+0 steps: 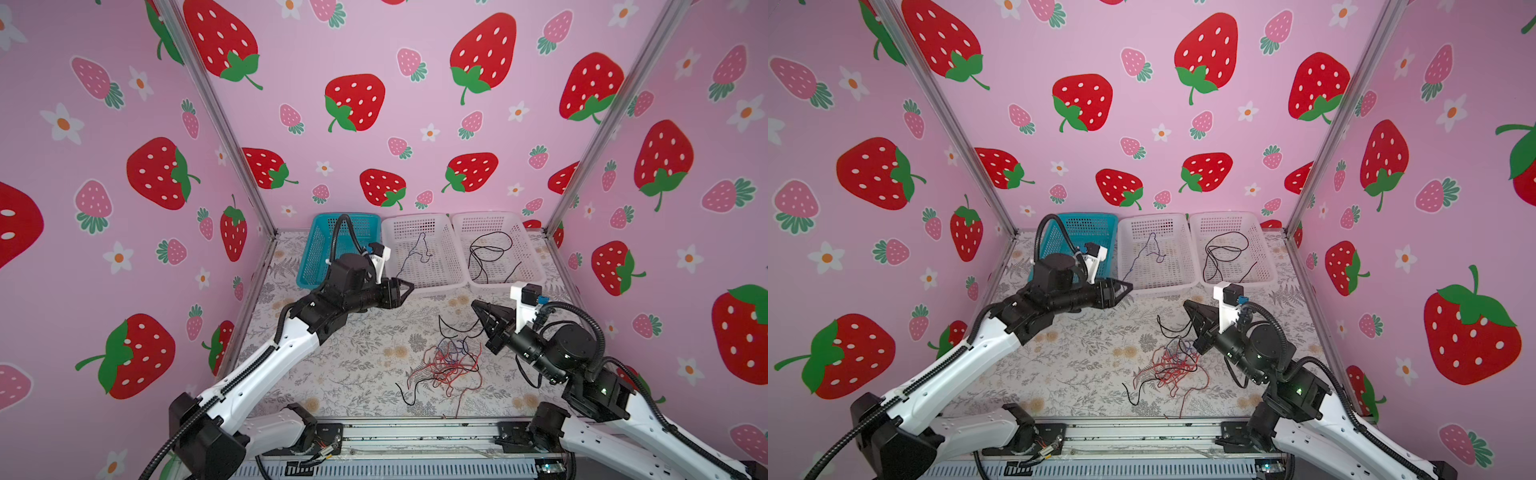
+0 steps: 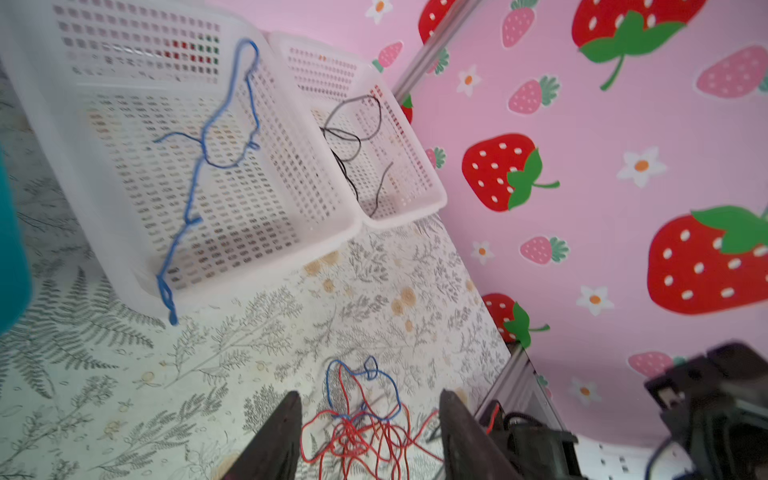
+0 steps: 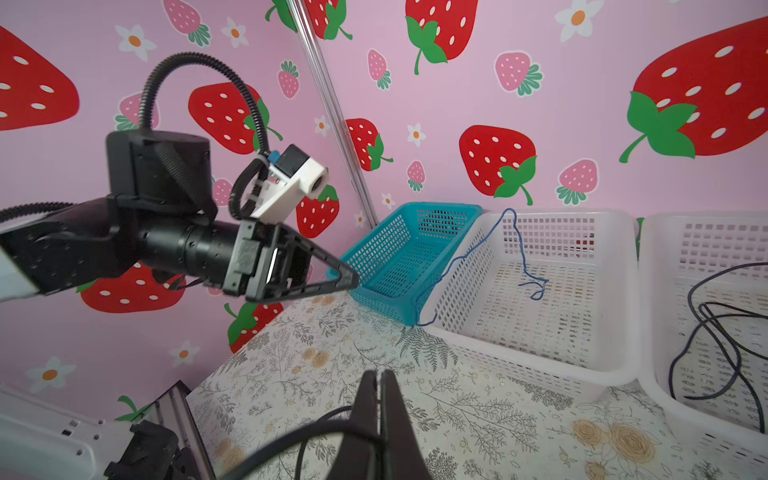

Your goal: Untangle the cables

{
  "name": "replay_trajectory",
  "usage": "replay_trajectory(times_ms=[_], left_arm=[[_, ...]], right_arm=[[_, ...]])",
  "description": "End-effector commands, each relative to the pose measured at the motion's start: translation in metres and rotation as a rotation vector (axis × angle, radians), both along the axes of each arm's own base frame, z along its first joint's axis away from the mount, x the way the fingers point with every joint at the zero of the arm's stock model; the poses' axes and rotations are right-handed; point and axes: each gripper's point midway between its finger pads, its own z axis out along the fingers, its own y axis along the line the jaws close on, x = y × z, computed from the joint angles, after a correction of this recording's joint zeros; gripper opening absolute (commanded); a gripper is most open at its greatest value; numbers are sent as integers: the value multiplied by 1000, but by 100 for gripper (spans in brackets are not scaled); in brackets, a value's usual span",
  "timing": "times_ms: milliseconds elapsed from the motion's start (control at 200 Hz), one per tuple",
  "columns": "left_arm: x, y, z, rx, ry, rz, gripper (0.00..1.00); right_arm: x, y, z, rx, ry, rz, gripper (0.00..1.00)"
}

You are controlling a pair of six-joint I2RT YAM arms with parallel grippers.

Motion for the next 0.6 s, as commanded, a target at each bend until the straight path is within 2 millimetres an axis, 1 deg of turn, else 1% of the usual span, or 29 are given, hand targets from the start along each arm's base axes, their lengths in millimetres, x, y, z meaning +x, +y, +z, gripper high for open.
replay_trajectory(times_ms=[0,110,210,290,405,485,595], left_arm=[[-28,-17,0,-81,-85,-75,56],[-62,-29,-24,-67,-101,-152,56],[-80,-40,-45,-78,-95,-191,56],[-90,-52,-57,-106,-77,-237,56],[-107,-72,-67,-124,-73,-320,56],[-117,-83,-69,-133,-81,-375,56],[-121,-94,-76,-139,-79,-407,57]], right_arm=[[6,-5,20,45,7,-43,0],[11,-3,26,41,21,-65,0],[14,2,33,35,22,-61,0],[13,4,38,46,12,-51,0],[13,7,38,45,11,-42,0],[13,10,36,39,13,-31,0],[12,13,33,39,19,-18,0]])
